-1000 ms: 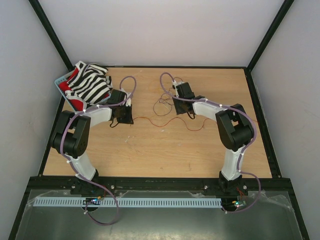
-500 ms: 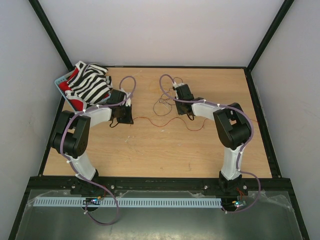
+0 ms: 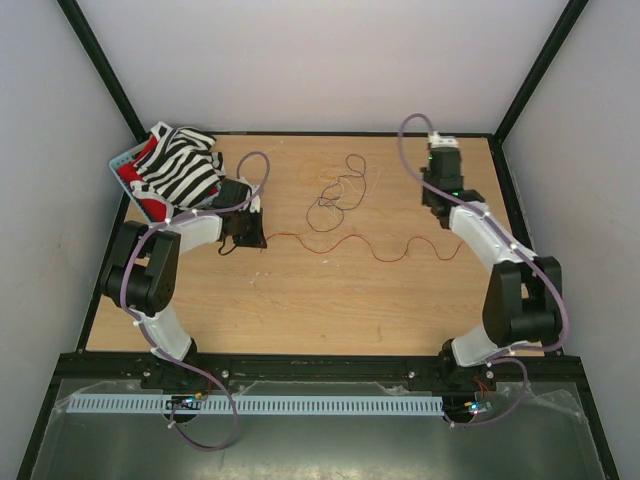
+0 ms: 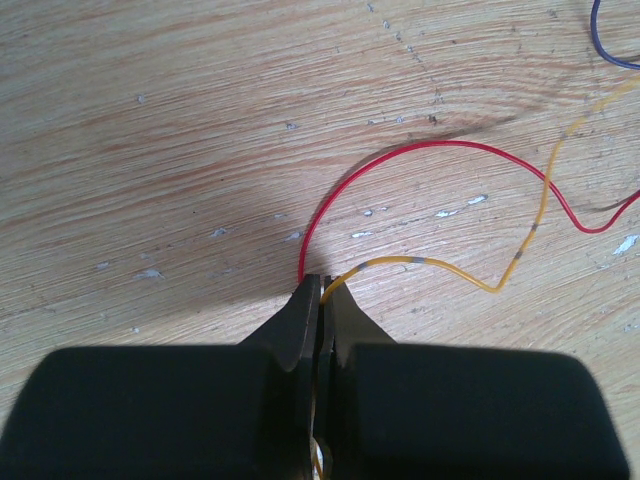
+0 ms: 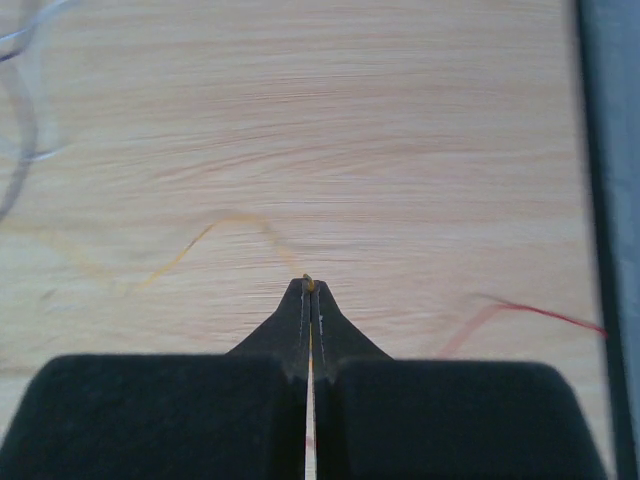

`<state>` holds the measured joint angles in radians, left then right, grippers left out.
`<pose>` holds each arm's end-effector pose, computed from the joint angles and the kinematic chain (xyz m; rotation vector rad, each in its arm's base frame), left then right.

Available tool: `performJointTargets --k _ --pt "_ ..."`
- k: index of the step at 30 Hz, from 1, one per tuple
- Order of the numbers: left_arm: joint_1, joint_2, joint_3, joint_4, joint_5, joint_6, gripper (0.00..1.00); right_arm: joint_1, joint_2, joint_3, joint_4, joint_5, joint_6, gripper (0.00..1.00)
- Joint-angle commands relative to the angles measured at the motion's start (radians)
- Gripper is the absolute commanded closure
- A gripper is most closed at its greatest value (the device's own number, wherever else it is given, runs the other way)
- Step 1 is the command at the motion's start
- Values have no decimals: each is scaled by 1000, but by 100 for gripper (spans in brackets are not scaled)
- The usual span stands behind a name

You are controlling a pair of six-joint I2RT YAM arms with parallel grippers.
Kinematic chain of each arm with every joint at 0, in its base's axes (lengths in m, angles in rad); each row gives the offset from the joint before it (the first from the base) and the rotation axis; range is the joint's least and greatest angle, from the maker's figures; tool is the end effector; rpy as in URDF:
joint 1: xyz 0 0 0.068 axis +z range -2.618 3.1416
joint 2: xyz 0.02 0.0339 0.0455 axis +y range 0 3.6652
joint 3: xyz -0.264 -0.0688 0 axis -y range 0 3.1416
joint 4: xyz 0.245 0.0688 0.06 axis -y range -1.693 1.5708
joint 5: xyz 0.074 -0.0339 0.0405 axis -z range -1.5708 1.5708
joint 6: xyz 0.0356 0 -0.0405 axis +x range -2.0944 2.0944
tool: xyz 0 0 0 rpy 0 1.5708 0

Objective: Zip-tie the wires
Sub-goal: Straighten the cable at the center of the board.

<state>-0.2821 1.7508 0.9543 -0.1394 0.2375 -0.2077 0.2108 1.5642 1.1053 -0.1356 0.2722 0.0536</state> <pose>0.3299 -0.1043 0.1526 0.1938 2.5324 -0.4959 0.3484 0.0648 0.2621 -0.0129 2.1439 -0.1406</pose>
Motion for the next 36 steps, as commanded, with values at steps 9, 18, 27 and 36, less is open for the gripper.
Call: performJointTargets --k 9,18,27,36 --pt "3 64 -40 -125 -13 11 100 -291 17 -46 -89 340 -21 100" --pt "5 67 -38 -132 -12 11 100 -399 142 -19 -86 496 2 100" --pt "7 75 -33 -134 -9 9 100 -502 184 -32 0 516 -22 100" --pt "11 90 -26 -144 -3 3 100 -537 272 14 48 526 -41 100"
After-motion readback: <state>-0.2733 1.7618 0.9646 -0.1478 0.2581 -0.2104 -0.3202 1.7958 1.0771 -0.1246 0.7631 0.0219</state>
